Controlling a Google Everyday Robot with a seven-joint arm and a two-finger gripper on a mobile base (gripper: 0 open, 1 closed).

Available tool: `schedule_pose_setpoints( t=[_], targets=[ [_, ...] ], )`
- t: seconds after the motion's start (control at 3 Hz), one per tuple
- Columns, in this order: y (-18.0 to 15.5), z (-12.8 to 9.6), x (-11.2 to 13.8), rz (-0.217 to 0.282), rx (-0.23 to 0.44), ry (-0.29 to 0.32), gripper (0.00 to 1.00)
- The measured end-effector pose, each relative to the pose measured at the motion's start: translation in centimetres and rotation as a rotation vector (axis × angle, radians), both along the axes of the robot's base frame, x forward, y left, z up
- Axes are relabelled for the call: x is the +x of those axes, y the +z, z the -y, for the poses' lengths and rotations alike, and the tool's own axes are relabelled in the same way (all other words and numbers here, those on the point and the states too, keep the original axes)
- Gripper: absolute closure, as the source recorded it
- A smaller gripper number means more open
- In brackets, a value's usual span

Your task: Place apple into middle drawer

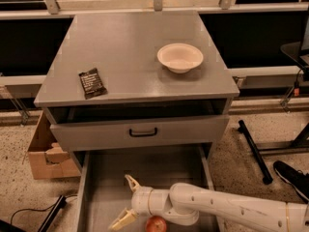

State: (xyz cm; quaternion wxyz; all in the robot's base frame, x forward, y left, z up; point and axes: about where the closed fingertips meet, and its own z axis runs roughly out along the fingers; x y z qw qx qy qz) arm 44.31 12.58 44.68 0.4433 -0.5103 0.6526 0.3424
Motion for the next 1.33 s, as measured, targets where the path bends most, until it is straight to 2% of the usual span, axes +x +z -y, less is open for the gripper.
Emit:
schedule_pose_setpoints(
  t=[0.33, 0.67, 1.0, 1.33],
  targets=[
    [4.1, 0.2, 0.2, -0.027, 0.011, 0.056, 0.00],
    [8.8, 1.3, -0.6, -0.081, 0.002, 0.099, 0.00],
    [13.8, 3.2, -2.0, -0.148, -0.040, 0.139, 0.00],
    [19.0, 5.4, -2.9, -0.185, -0.124, 0.184, 0.00]
  ],
)
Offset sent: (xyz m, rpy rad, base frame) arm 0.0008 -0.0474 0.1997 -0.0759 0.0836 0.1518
